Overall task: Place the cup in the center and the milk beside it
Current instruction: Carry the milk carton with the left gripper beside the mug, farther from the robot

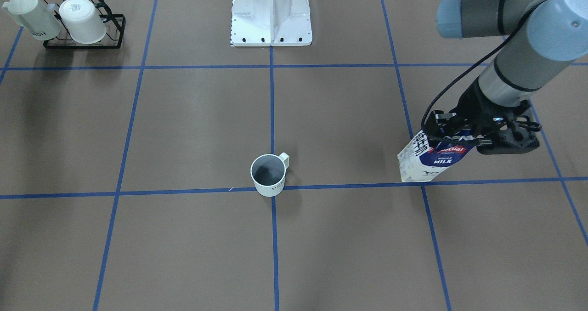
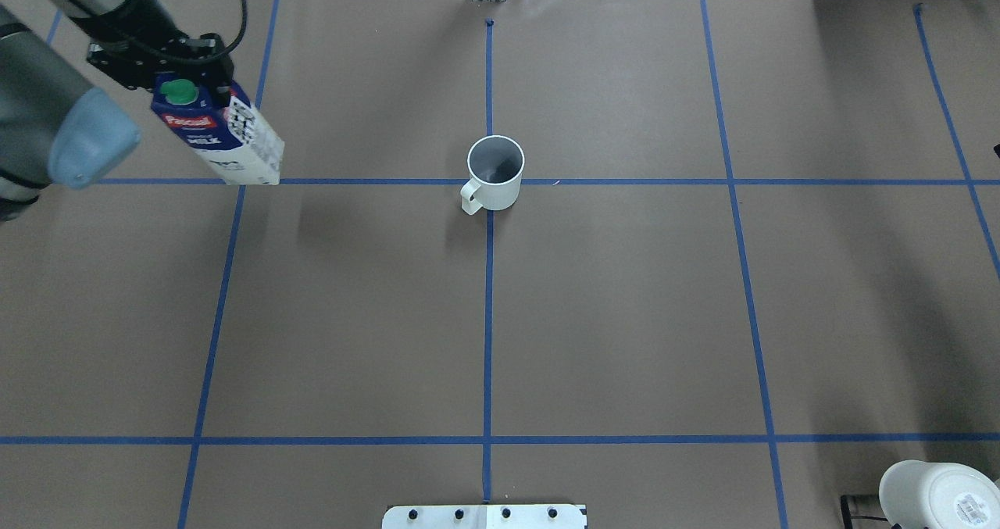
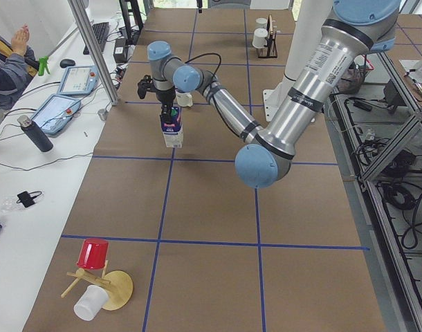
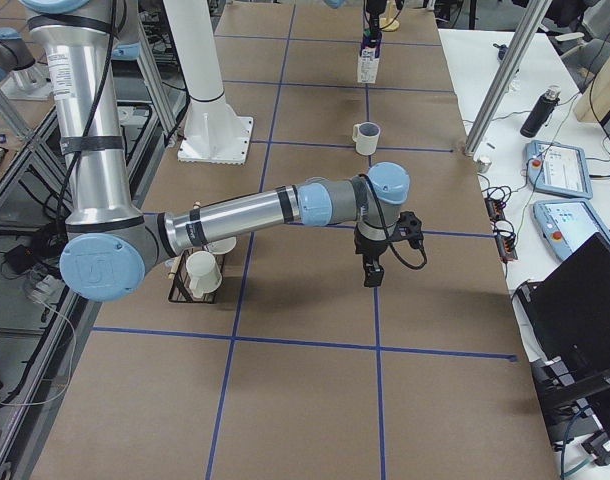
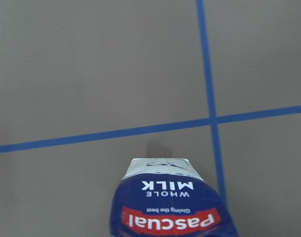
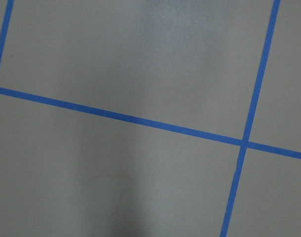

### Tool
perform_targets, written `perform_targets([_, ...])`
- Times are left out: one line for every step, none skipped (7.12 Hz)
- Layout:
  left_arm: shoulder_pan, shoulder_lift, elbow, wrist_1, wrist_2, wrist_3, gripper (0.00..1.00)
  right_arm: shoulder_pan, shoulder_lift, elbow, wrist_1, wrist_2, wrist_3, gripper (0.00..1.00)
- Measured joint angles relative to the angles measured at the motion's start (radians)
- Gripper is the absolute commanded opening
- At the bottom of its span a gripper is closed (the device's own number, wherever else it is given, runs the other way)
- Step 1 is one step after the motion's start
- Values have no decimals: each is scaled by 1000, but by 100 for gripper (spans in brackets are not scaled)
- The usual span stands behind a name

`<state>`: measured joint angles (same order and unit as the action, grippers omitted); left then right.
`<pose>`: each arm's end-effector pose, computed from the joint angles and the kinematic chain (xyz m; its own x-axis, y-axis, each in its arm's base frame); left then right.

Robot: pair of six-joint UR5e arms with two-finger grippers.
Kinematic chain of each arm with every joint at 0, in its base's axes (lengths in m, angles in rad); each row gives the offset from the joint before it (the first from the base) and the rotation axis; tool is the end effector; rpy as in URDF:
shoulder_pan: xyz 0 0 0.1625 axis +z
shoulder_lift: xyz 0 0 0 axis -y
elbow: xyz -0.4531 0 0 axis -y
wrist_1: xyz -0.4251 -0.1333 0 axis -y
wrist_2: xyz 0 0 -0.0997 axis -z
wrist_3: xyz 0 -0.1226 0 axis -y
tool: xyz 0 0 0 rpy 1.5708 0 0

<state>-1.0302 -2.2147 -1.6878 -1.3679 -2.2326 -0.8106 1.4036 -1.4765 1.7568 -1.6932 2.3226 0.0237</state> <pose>0.3186 -0.6434 0.2610 0.6671 -0.0551 -0.7430 0.0680 0.9976 -0.0129 -0.0449 -0.5641 0.5687 0.7061 -0.2043 0.6780 0.1477 0.9789 0.1412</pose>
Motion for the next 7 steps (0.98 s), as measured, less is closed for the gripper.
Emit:
perform_targets([44, -135, 133, -30, 8, -98, 22, 0, -12, 16, 0, 2, 2, 100])
perform_targets([90, -246, 266, -96, 28, -191, 22, 0, -28, 41, -1, 4, 6, 100])
perform_targets([128, -318, 365, -160, 57, -259, 23, -1, -41, 59, -1, 4, 7, 100])
perform_targets([151, -376, 442, -191, 84, -288, 24, -1, -47, 66, -2, 3, 8, 100])
perform_targets([163, -412, 487, -205, 102, -297, 25, -1, -49, 68, -2, 1, 8, 100])
perform_targets([174, -427, 511, -221, 117, -300, 32, -1, -49, 69, -2, 1, 8, 100])
perform_targets([185, -432, 526, -237, 129, -301, 44, -2, -50, 69, -1, 2, 9, 100])
